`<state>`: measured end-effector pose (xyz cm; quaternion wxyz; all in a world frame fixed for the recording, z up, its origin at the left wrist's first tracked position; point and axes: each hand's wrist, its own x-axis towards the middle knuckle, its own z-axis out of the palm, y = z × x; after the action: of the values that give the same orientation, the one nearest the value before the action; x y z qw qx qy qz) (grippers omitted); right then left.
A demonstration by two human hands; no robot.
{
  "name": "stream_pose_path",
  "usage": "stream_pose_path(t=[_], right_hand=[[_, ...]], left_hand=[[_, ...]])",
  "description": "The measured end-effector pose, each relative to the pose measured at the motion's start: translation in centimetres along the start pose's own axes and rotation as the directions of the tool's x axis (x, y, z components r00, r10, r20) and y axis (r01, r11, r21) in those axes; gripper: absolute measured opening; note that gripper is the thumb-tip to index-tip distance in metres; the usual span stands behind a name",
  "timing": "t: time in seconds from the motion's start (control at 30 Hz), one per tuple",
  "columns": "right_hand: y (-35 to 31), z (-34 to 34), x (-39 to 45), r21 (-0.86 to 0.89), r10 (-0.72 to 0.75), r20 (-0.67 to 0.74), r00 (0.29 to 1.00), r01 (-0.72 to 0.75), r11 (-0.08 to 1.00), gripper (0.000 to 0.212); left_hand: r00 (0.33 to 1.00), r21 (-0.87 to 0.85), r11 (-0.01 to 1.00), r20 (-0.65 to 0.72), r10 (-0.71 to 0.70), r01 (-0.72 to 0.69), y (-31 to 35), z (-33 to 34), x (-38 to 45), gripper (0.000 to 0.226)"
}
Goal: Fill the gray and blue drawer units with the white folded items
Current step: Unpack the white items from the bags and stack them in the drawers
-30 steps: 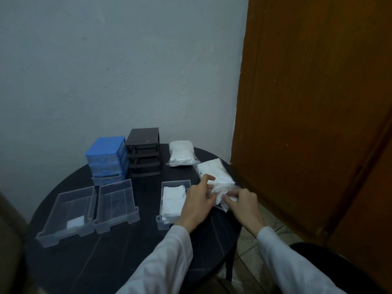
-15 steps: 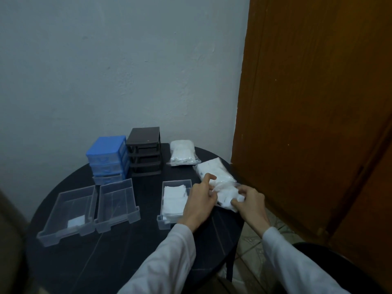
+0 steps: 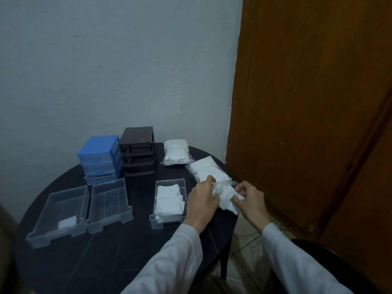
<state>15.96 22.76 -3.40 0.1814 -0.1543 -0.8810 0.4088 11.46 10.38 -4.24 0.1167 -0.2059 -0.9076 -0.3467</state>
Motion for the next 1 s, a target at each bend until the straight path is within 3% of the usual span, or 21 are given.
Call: stream_pose_path(t=[0.33,0.47,0.63,0.8,1.0], right_hand=[[1.2,-1.3,0.0,0.123,0.074,0.182,0.981,-0.098,0.988,0.015],[1.4,-1.0,0.0,0.121,0.087,0.188,0.978,-0.111,0.986,0.031],[1.2,-0.9,0.3,0.14,0.072,0.195,0.978,-0.1,0.985,0.011],[0.6,-0.9,0.3,0.155,0.07,0.182,0.981,-0.099,0.983,0.029],[0.7,-0.5,0.5,0.102,0.037,0.177,0.984,-0.056,0.993,0.032]], left_hand=[[1.0,0.034,0.999,-0.006,-0.001,0.001,0.4,0.2,0.0,0.018],[1.0,0.033,0.999,-0.005,-0.01,0.01,0.4,0.2,-0.1,0.015],[1.0,0.019,1.0,0.003,-0.016,0.015,0.4,0.0,-0.1,0.02],[1.0,0.021,1.0,0.001,-0.021,0.021,0.3,0.0,0.0,0.022],[1.0,0.008,1.0,-0.001,-0.015,0.015,0.2,0.1,0.0,0.021]])
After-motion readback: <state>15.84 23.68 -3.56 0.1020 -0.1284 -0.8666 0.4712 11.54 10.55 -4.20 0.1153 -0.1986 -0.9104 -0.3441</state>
